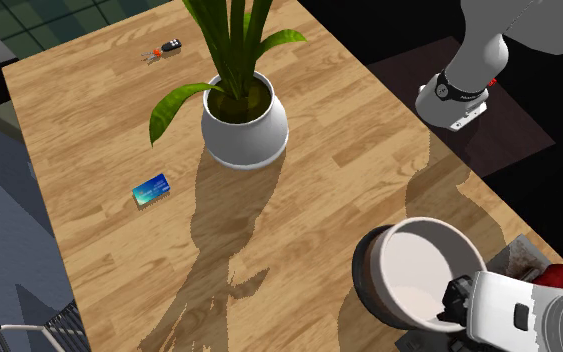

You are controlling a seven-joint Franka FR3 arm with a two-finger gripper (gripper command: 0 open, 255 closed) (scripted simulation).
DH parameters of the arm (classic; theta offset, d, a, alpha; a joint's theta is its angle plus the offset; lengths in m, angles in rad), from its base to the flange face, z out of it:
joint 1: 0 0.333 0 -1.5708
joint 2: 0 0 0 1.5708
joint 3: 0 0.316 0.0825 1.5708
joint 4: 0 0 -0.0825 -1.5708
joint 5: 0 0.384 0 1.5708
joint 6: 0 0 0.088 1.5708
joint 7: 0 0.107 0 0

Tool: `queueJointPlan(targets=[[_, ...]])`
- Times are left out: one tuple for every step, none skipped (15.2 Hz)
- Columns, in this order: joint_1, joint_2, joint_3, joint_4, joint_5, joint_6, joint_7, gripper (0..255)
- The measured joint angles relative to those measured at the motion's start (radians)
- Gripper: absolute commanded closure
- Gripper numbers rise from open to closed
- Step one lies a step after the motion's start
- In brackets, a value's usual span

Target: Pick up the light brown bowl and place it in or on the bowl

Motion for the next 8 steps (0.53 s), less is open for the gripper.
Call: queueJointPlan(targets=[[0.001, 0.004, -0.001, -0.009, -0.002, 0.012, 0.002, 255], [0.001, 0.011, -0.002, -0.015, -0.006, 0.026, 0.004, 255], [0.001, 0.018, -0.004, -0.021, -0.009, 0.038, 0.004, 255], [0.003, 0.025, -0.004, -0.027, -0.013, 0.050, 0.008, 255], [0.003, 0.030, -0.006, -0.034, -0.015, 0.061, 0.009, 255], [0.005, 0.035, -0.006, -0.036, -0.018, 0.069, 0.011, 255], [0.005, 0.037, -0.007, -0.037, -0.019, 0.073, 0.012, 255], [0.006, 0.038, -0.007, -0.039, -0.020, 0.075, 0.013, 255]])
